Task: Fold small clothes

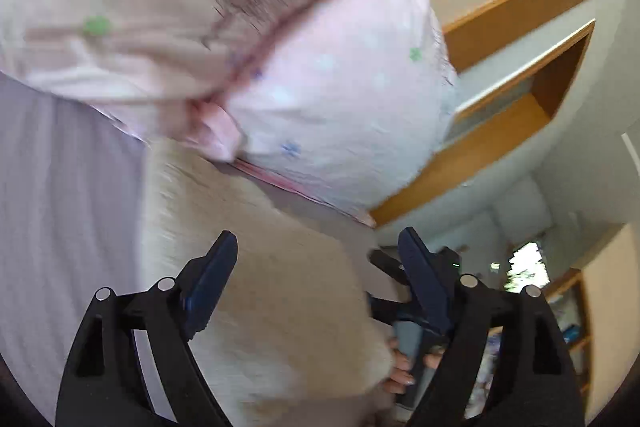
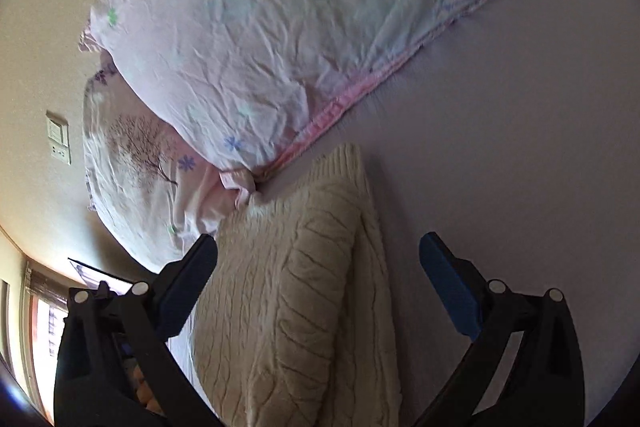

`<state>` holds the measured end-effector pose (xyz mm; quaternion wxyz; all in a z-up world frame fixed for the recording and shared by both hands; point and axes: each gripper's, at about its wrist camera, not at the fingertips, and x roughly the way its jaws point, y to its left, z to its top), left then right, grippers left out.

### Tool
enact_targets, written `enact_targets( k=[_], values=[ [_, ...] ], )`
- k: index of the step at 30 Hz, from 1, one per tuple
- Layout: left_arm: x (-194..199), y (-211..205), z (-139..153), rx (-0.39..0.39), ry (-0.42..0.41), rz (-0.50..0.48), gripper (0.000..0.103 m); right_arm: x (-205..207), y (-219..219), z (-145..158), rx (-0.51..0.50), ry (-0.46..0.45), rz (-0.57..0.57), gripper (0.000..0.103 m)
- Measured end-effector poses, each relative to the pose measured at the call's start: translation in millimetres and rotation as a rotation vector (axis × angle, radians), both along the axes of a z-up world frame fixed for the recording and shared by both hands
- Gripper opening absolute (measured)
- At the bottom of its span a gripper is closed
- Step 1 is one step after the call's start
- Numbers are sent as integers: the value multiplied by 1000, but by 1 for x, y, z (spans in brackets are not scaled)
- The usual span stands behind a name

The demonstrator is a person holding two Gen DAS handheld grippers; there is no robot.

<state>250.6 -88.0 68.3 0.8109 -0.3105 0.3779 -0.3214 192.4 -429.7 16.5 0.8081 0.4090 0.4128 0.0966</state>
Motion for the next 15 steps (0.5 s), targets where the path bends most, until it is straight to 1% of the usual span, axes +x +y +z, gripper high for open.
enact_targets(
  k=[1,2,3,4,5,6,7,8,9,10,11,12,13,14,15],
  values=[
    [2,7,-3,62,25,16,83,2,4,-5,9,24,22,101],
    [5,10,-11,100,67,22,83,4,8,-10,12,43,44,101],
    [9,11,-19,132,119,7,83,6,13,-14,13,51,61,101],
    [11,11,-28,169,152,-15,83,5,16,-14,-1,40,70,101],
    [11,4,-35,215,169,-38,82,6,20,-13,-22,38,79,101],
    [8,3,-40,238,169,-51,82,6,24,-13,-38,31,91,99],
    [7,-2,-45,247,163,-67,82,7,28,-13,-45,23,101,94],
    [7,-8,-49,258,163,-82,82,8,32,-17,-45,28,121,82],
    [8,-14,-54,260,167,-94,82,9,35,-14,-73,14,116,73],
    [2,-14,-62,247,175,-106,82,8,34,-16,-90,25,115,63],
    [-1,-14,-64,225,159,-97,78,9,35,-18,-74,29,121,52],
    [-1,-14,-65,217,153,-97,74,11,35,-22,-26,29,124,46],
    [-2,-11,-66,200,157,-100,64,11,35,-25,7,27,120,45],
    [-2,-5,-65,166,157,-102,49,9,36,-25,23,24,115,42],
    [-6,6,-62,126,160,-117,45,6,40,-23,31,16,115,40]
  ],
)
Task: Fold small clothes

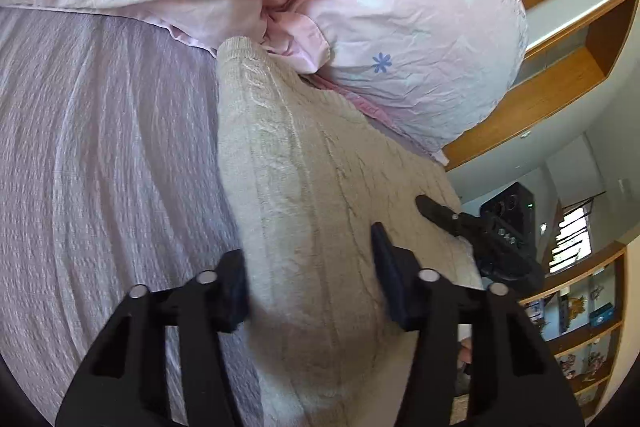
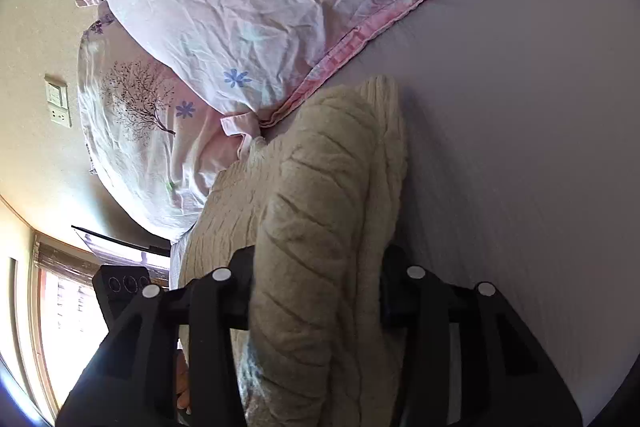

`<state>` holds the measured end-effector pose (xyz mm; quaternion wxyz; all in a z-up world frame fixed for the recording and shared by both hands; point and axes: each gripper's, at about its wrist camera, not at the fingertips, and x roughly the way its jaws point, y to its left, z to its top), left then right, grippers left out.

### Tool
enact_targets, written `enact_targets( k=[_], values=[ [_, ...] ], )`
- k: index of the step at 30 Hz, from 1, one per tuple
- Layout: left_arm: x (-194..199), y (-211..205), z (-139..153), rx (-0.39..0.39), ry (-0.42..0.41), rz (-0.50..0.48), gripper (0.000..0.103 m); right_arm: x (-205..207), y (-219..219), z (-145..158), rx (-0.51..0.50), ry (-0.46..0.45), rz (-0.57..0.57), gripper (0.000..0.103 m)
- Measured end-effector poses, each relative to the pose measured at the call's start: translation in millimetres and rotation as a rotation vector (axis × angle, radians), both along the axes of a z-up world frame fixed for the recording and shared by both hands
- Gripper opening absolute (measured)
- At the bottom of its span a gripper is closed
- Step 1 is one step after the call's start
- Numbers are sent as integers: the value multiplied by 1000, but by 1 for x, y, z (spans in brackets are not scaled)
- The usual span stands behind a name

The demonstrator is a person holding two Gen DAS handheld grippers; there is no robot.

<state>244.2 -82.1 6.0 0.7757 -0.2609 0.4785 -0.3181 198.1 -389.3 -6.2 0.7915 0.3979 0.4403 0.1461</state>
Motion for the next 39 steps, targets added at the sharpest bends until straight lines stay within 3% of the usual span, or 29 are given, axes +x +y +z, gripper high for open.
enact_targets(
  k=[2,5,7,9,10,12,14,15,16,17,18,19,23,25,26,28,29,30,32,34,39],
  values=[
    [-14,18,12,-10,-14,-29,41,-7,17,4,26,-20,42,39],
    [-38,55,37,105,-124,-15,41,-10,64,5,48,-36,172,38],
    [-40,78,42,191,-148,22,47,-3,95,3,11,-51,225,45],
    [-42,93,37,292,-140,71,51,3,111,9,-101,-55,210,61],
    [-48,98,35,312,-145,91,52,-1,109,16,-135,-75,179,62],
    [-67,107,45,340,-238,128,55,-18,95,33,-151,-167,87,72],
    [-86,111,58,369,-323,159,69,-33,81,44,-133,-222,36,73],
    [-94,118,63,363,-351,160,70,-35,81,46,-130,-215,43,72],
    [-100,116,67,345,-367,148,71,-33,85,45,-132,-200,62,69],
    [-104,114,69,327,-372,135,72,-30,91,43,-141,-186,86,49],
    [-106,109,70,311,-374,115,73,-24,99,39,-166,-163,117,9],
    [-108,102,69,305,-375,90,74,-20,104,39,-204,-143,117,10],
    [-111,81,61,354,-363,74,74,-3,88,45,-372,-140,-65,8],
    [-117,84,56,351,-347,90,74,1,88,36,-425,-95,-70,9],
    [-123,89,56,368,-345,105,81,-3,90,35,-432,-99,-57,10],
    [-136,96,55,446,-358,166,101,-22,89,43,-422,-150,-56,16],
    [-142,99,55,484,-376,202,102,-32,86,45,-423,-175,-70,26],
    [-149,100,54,519,-393,215,102,-46,84,53,-424,-204,-85,58],
    [-159,97,49,596,-388,223,102,-78,79,67,-412,-265,-94,101],
    [-165,93,41,675,-355,232,102,-112,80,74,-429,-296,-78,101],
    [-163,75,14,756,-248,163,102,-160,116,58,-611,-237,37,101]
  ],
)
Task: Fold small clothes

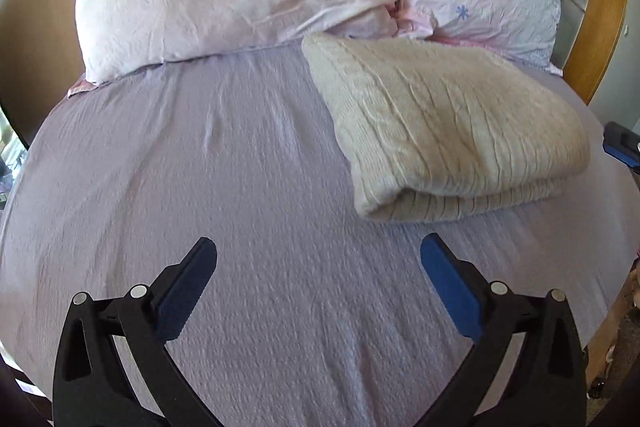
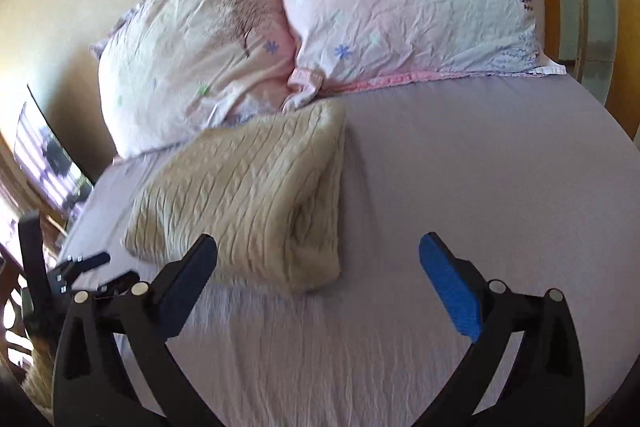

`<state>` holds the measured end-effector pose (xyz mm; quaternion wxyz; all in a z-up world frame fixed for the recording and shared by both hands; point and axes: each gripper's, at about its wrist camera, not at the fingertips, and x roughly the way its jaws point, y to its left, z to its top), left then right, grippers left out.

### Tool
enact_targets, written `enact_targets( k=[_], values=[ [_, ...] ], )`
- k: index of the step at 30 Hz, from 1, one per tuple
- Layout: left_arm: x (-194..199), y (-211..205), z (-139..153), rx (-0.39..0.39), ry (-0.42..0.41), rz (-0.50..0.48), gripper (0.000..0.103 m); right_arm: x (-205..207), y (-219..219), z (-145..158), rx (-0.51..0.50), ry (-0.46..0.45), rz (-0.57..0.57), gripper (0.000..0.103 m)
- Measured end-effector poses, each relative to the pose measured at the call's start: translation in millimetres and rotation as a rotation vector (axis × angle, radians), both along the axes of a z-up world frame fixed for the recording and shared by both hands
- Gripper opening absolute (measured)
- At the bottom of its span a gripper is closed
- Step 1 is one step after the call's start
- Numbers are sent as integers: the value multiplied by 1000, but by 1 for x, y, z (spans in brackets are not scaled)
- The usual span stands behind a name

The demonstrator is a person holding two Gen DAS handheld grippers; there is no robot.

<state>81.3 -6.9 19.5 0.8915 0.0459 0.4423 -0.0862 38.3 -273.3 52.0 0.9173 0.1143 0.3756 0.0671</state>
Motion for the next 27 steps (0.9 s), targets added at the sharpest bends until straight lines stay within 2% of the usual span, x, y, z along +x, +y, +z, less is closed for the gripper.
enact_targets(
  k=[4,6,10,13,27],
  values=[
    [2,-9,-10,21,28,5,102,-12,40,-24,-164,54,52,101],
    [3,-12,-13,30,32,15,102,-7,54,-35,-204,79,55,101],
    [5,-12,-19,31,43,51,102,-1,68,-48,-219,124,36,101],
    [6,-12,-19,28,34,63,102,2,73,-56,-266,157,4,101],
    [4,-12,-20,23,-6,55,102,-6,74,-57,-274,132,-5,101]
  ],
)
